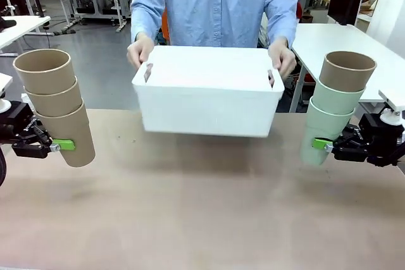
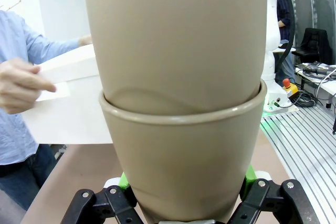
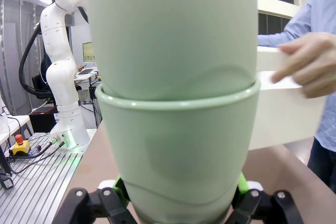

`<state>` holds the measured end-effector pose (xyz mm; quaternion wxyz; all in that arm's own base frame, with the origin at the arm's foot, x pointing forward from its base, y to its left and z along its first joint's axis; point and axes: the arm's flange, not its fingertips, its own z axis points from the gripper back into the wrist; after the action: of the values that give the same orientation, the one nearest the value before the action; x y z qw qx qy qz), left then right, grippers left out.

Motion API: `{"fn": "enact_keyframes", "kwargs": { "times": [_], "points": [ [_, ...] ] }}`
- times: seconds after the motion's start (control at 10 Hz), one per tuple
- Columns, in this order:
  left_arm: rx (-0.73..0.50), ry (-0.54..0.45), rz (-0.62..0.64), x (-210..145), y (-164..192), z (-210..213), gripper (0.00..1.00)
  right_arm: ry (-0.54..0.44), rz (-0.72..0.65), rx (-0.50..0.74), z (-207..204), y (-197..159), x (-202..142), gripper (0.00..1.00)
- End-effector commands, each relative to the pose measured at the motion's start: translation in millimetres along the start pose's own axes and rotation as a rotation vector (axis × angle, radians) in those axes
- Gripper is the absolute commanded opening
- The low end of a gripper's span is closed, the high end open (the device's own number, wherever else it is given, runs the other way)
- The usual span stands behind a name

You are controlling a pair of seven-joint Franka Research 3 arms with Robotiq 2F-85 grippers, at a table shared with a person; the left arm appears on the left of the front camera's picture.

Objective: Stack the cups and store them in the basket.
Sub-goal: Place the stack of Reusable plastic cups into the Pantry Basket.

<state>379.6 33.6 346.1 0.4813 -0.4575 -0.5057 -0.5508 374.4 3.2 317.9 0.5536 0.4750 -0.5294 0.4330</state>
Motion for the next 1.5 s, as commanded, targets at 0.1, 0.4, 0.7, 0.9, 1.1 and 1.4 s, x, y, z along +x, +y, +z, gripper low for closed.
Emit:
{"fn": "enact_keyframes", "kwargs": {
  "times": [0.1,0.4,0.7,0.9,1.1,1.4],
  "points": [
    [0.0,-0.005,-0.011,6.0,-2.3,-1.6,0.85,-0.001,0.011,-0.001,0.4,-0.1,4.3,0.85],
    [0.0,-0.005,-0.011,6.0,-2.3,-1.6,0.85,-0.001,0.011,-0.001,0.4,-0.1,4.3,0.85],
    [0.0,-0.005,-0.011,6.0,-2.3,-1.6,0.85,-0.001,0.011,-0.001,0.4,-0.1,4.3,0.85],
    [0.0,-0.005,-0.011,6.0,-2.3,-1.6,0.85,-0.001,0.011,-0.001,0.4,-0.1,4.3,0.85],
    [0.0,-0.005,-0.011,6.0,-2.3,-1.6,0.85,-0.001,0.011,-0.001,0.4,-0.1,4.3,0.85],
    [0.0,-0.005,-0.011,6.0,-2.3,-1.6,0.85,-0.001,0.011,-0.001,0.4,-0.1,4.3,0.85]
  ]
}}
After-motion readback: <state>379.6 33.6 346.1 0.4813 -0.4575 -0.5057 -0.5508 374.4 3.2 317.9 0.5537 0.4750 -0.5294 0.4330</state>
